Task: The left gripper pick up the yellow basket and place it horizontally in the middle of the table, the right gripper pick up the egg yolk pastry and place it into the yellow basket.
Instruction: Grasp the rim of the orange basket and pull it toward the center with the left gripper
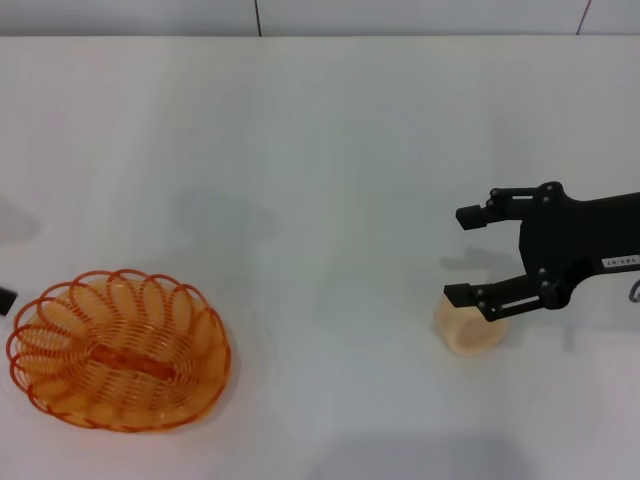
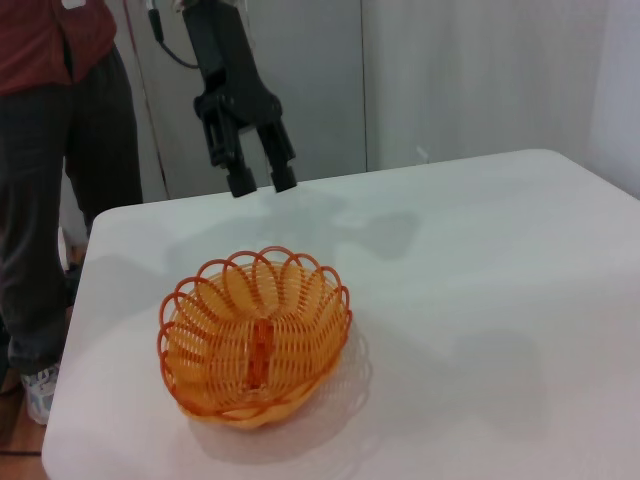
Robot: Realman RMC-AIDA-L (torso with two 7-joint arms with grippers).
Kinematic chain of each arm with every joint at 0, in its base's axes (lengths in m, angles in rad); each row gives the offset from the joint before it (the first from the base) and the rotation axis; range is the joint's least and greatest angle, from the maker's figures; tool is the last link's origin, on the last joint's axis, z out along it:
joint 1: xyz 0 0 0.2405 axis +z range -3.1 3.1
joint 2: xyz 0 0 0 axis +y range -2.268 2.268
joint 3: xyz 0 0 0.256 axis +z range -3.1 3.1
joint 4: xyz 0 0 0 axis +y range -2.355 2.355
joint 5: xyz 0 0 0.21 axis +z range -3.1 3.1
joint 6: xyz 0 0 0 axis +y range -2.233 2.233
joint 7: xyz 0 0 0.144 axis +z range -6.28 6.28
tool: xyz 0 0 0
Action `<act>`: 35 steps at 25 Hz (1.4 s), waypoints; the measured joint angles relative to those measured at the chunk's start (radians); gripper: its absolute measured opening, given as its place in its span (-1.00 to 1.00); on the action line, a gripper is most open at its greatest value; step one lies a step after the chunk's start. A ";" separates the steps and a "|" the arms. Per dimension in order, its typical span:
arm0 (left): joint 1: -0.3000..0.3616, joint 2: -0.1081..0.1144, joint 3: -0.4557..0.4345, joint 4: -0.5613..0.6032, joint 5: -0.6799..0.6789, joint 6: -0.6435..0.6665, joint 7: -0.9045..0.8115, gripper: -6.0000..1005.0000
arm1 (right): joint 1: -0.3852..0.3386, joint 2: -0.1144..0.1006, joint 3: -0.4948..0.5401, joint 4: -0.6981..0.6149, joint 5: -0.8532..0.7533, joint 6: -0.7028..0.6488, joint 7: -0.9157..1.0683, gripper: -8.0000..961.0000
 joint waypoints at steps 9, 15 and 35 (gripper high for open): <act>-0.029 -0.032 0.007 -0.001 0.138 -0.003 -0.107 0.58 | 0.011 0.001 -0.010 0.001 0.000 0.001 0.001 0.81; -0.038 -0.056 0.013 -0.006 0.204 -0.019 -0.176 0.57 | 0.013 0.002 -0.011 0.001 0.000 0.001 0.001 0.81; -0.049 -0.102 0.017 -0.072 0.263 -0.134 -0.312 0.56 | 0.015 0.001 -0.023 -0.007 0.000 0.001 0.001 0.81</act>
